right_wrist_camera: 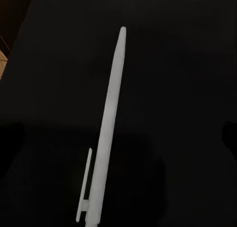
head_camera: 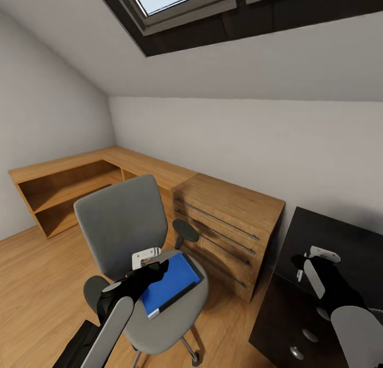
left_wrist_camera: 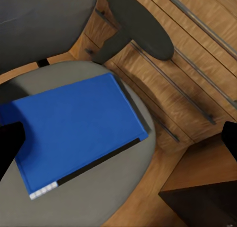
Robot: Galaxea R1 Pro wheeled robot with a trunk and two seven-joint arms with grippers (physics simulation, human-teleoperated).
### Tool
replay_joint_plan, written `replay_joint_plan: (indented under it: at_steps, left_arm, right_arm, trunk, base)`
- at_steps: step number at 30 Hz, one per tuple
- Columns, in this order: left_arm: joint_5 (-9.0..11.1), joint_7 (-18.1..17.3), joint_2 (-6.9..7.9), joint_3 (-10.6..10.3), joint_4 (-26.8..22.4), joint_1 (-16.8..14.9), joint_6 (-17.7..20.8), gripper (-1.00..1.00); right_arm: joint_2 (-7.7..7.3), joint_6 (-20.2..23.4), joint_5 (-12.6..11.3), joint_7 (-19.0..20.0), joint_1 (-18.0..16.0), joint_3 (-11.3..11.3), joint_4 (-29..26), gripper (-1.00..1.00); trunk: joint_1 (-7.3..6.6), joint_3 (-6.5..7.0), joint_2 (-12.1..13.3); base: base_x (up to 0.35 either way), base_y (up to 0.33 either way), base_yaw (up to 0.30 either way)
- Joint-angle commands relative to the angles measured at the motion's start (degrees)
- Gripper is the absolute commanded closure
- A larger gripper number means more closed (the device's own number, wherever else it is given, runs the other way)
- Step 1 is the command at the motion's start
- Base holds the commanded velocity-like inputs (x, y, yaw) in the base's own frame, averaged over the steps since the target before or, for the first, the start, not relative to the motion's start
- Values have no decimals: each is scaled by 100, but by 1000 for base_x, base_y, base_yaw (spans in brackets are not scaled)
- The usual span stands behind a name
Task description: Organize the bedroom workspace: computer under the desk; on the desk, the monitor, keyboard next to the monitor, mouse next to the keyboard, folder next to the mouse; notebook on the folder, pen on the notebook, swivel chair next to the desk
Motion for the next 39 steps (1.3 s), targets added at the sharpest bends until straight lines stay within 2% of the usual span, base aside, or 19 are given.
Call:
replay_joint_plan:
  at_steps: [1,4,13,16,20,27,32,37,39]
  left_arm:
    - [55,59,5,-12,-8,-6,2,-100]
    - [55,59,5,-12,-8,-6,2,-100]
    - [55,59,5,-12,-8,-7,2,-100]
    - [55,59,5,-12,-8,-6,2,-100]
    - [55,59,5,-12,-8,-6,2,-100]
    - [55,59,5,-12,-8,-6,2,-100]
    - [55,59,5,-18,-8,-6,2,-100]
    - [55,59,5,-20,-8,-6,2,-100]
    - [55,59,5,-20,-8,-6,2,-100]
  right_arm:
    - [-1,14,-62,-42,-3,2,-20,-100]
    - [0,16,-64,-52,-3,-4,-116,-100]
    - [154,164,-71,-76,16,-28,-960,-100]
    - [242,342,-66,-85,31,-33,-1261,-100]
    - [437,696,-52,-95,39,-37,-1607,-100]
    - [685,948,-32,-140,41,-29,-1804,-100]
    - [975,986,146,-396,42,-21,-1836,-100]
    - [1339,979,604,-565,44,-21,-1821,-100]
    - [1415,973,729,-576,45,-17,-1806,-100]
  trunk:
    - [0,-6,-4]
    - [0,-6,-4]
    - [0,-6,-4]
    - [0,-6,-4]
    - [0,-6,-4]
    - [0,-6,-4]
    - [0,-6,-4]
    - [0,-6,-4]
    - [0,-6,-4]
  base:
    - [0,0,0]
    - [0,0,0]
    - [0,0,0]
    - [0,0,0]
    - [0,0,0]
    - [0,0,12]
    - [0,0,166]
    - [0,0,250]
    - [0,0,262]
